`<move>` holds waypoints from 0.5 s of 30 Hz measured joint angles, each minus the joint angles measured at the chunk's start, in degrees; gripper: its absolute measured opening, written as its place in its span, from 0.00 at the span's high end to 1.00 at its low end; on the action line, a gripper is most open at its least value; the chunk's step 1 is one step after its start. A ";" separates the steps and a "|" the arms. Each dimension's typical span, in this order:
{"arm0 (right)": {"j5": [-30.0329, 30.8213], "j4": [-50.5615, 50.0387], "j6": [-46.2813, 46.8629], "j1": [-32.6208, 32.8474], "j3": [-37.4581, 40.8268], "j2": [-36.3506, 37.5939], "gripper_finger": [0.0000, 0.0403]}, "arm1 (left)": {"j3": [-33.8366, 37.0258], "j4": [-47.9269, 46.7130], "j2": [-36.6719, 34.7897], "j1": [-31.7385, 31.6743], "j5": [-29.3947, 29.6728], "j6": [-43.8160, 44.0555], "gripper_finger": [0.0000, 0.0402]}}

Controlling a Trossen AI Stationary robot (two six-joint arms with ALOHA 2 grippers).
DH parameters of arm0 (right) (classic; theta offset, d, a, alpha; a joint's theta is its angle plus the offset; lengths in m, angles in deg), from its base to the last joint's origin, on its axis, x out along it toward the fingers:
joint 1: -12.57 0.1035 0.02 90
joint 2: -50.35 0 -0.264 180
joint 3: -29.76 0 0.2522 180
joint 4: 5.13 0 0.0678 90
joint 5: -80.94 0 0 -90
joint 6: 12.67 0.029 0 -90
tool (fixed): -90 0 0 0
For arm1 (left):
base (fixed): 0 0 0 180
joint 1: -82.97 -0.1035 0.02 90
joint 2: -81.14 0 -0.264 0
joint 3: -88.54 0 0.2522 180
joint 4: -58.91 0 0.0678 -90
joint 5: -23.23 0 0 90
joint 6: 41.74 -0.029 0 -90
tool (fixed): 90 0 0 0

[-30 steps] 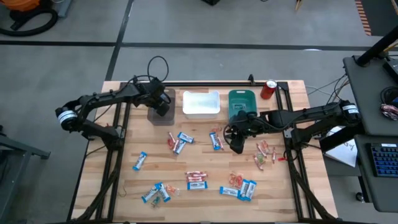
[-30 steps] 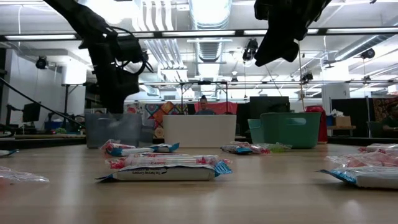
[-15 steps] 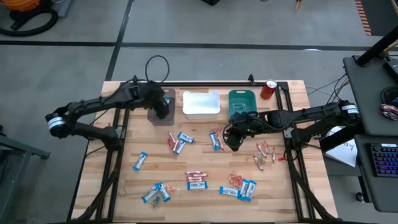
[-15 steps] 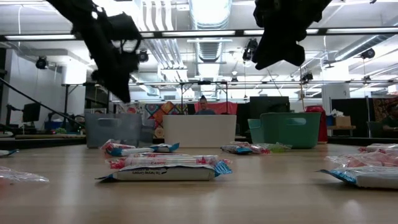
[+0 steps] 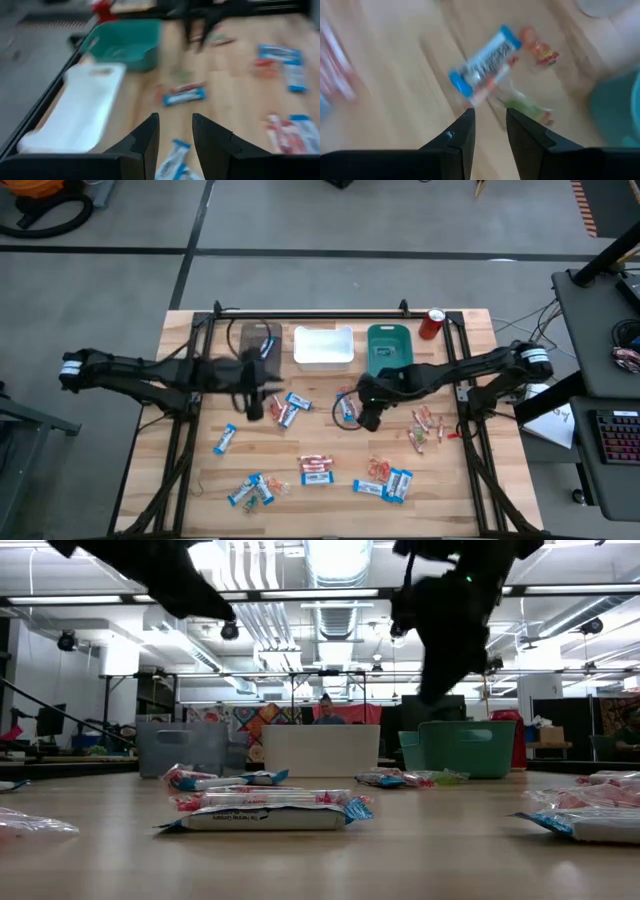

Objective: Sort candy
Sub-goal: Put the transparent candy into the green bin

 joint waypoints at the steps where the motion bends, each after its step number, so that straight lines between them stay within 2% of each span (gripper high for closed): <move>1: 0.15 -2.13 -6.38 0.26 -0.31 -0.98 0.75 | 0.54 1.59 -0.34 1.57 -0.02 -0.84 0.75; 3: 1.12 -5.65 -17.07 1.02 -0.42 -2.64 0.75 | 1.07 3.08 -0.83 3.99 0.00 -2.14 0.75; 5: 3.20 -6.78 -22.56 1.44 -0.39 -4.16 0.75 | 1.08 4.52 -0.89 5.57 0.00 -2.36 0.75; 7: 5.10 -6.63 -24.88 1.37 -0.42 -5.44 0.75 | 1.08 4.32 -1.03 6.32 0.01 -2.34 0.75; 15: 5.33 -4.31 -27.79 1.33 -0.51 -9.67 0.75 | 1.23 4.29 0.05 6.42 0.13 -2.34 0.75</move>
